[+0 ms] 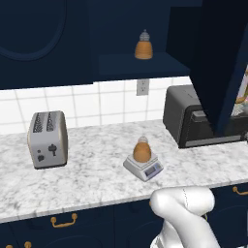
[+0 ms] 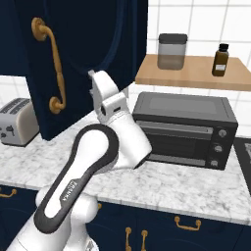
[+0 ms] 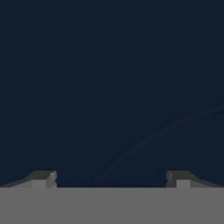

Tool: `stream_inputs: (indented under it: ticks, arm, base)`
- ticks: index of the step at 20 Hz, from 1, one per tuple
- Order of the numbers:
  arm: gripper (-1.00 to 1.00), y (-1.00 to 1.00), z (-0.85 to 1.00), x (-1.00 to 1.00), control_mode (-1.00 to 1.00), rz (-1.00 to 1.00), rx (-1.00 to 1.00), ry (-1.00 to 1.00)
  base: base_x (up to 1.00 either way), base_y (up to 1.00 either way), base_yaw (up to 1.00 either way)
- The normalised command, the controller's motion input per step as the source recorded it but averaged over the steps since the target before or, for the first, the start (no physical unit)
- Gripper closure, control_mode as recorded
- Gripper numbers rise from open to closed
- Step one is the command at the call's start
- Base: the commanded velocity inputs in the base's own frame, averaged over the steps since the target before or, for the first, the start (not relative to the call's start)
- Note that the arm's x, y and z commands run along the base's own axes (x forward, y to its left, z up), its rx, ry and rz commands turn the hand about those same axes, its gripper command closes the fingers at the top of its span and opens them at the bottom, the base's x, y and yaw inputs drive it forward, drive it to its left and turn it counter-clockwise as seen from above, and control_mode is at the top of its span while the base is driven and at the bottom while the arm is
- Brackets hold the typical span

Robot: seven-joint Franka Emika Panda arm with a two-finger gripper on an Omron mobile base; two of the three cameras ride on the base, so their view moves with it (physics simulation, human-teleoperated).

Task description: Pick the honey bottle and place it on the digital scale for weighing, and close the cabinet.

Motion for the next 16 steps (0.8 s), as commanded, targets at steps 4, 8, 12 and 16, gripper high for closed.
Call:
stream_inputs:
  ticks: [4, 8, 12, 16]
  arm:
    - [-1.00, 1.00, 0.43, 0.34, -1.00, -0.32, -0.06, 0.00]
    - [-1.00, 1.00, 0.05, 0.87, -1.00, -0.32, -0.07, 0.05]
    - [-1.00, 0.65, 0.00, 0.99, -1.00, -0.10, -0.01, 0.01]
    - [-1.00, 0.26, -0.04, 1.00, -1.00, 0.01, 0.02, 0.02]
  base:
    - [0.00, 0.00, 0.00]
    - [0.00, 0.00, 0.00]
    - [0.00, 0.00, 0.00]
    - [0.00, 0.00, 0.00]
